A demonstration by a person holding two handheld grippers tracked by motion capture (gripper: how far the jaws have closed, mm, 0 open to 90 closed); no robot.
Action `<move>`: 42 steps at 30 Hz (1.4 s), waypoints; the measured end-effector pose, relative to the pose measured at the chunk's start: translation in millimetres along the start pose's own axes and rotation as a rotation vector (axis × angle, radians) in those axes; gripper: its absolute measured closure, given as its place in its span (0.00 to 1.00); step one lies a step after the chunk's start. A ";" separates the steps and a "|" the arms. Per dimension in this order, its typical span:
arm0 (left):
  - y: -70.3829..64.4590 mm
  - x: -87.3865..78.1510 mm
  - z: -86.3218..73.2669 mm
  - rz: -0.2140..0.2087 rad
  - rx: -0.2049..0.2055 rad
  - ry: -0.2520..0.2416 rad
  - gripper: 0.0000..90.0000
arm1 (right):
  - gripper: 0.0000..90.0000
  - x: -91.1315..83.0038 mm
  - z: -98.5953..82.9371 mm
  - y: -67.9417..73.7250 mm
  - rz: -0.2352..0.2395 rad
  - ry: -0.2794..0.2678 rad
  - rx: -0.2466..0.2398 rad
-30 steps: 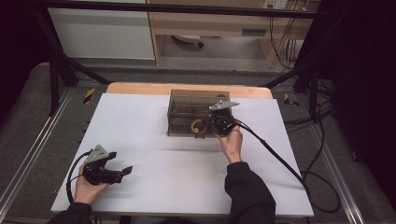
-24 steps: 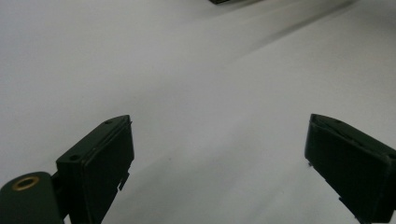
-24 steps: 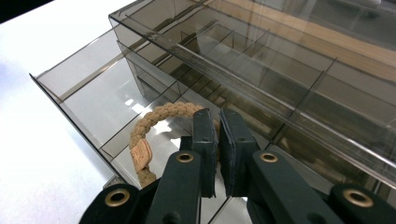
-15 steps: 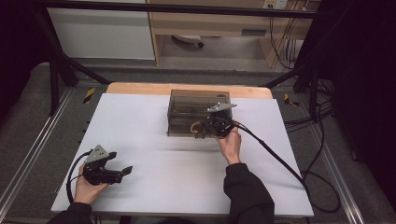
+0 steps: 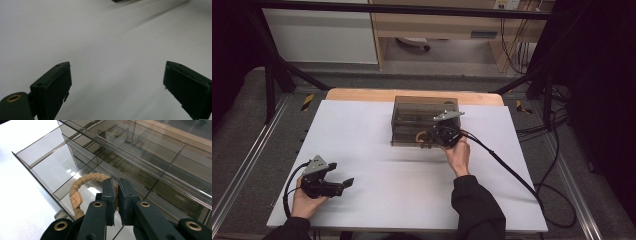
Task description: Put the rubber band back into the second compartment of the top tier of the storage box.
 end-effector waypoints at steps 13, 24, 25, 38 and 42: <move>-0.2 0.1 0.2 0.000 -0.002 -0.002 0.08 | 0.80 -11.5 7.4 1.0 0.004 -0.043 -0.007; 0.1 0.1 0.0 0.001 -0.001 0.000 0.08 | 0.59 -27.6 14.2 4.0 0.031 -0.080 -0.002; 0.1 0.1 0.0 0.001 -0.001 0.000 0.08 | 0.56 -29.0 14.6 4.2 0.031 -0.082 -0.001; 0.3 0.3 -0.1 0.002 -0.001 0.002 0.08 | 0.22 -46.2 14.6 2.5 0.044 -0.104 0.005; 0.3 0.2 -0.1 0.002 -0.001 0.002 0.08 | 0.13 -52.3 12.3 -1.0 0.045 -0.117 0.016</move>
Point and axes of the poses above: each handheld gripper's, and its own axes: x roughly forward along the jaws, z roughly out of its top, y roughly to its left, the point moved 6 cm from there along x, roughly forward along the jaws, and after that the axes turned 2 degrees about -y, right-handed, at the moved point
